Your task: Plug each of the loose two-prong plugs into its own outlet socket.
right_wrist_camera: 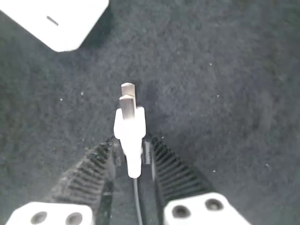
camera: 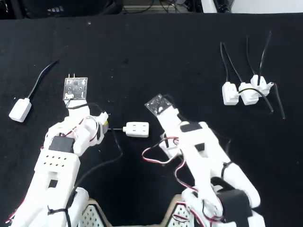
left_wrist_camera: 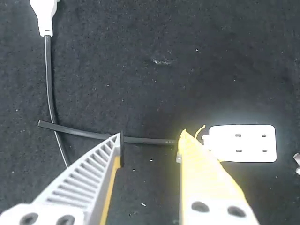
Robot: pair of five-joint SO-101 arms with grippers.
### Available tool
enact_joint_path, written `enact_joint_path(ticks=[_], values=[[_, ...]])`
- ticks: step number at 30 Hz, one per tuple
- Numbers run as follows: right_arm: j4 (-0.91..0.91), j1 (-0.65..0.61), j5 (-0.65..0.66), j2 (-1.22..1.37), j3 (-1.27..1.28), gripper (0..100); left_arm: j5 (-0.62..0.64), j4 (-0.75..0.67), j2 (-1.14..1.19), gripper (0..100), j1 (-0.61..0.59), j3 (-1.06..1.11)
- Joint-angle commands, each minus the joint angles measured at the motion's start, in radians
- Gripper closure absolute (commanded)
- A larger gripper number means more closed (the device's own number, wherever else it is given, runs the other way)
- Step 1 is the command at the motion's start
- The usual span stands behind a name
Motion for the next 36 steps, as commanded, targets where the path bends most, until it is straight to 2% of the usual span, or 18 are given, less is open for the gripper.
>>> enact_joint_path(ticks=[1,8,13,16,21,26,30,36], values=[[0.003,-0.032,0.0,0.035,-0.064,98.6,0.008,-0.009,-0.023,80,-0.008,-0.008],[0.011,-0.029,-0.002,0.039,-0.07,98.8,0.006,-0.009,-0.025,80,-0.008,-0.008],[0.135,-0.031,-0.006,-0.16,-0.077,98.8,0.011,-0.009,-0.023,80,-0.008,-0.008],[0.157,-0.095,-0.055,-0.308,-0.035,98.8,0.012,-0.014,-0.029,80,-0.008,-0.008],[0.015,-0.244,-0.1,-0.473,0.067,98.8,0.014,-0.015,-0.031,80,-0.008,-0.008],[-0.224,-0.272,-0.21,-0.458,0.122,98.7,0.014,-0.017,-0.031,80,-0.008,-0.008],[-0.267,-0.308,-0.261,-0.435,0.128,98.8,0.015,-0.017,-0.031,80,-0.008,-0.008],[-0.324,-0.48,-0.276,-0.426,0.13,98.8,0.078,-0.017,-0.031,80,-0.008,-0.015]])
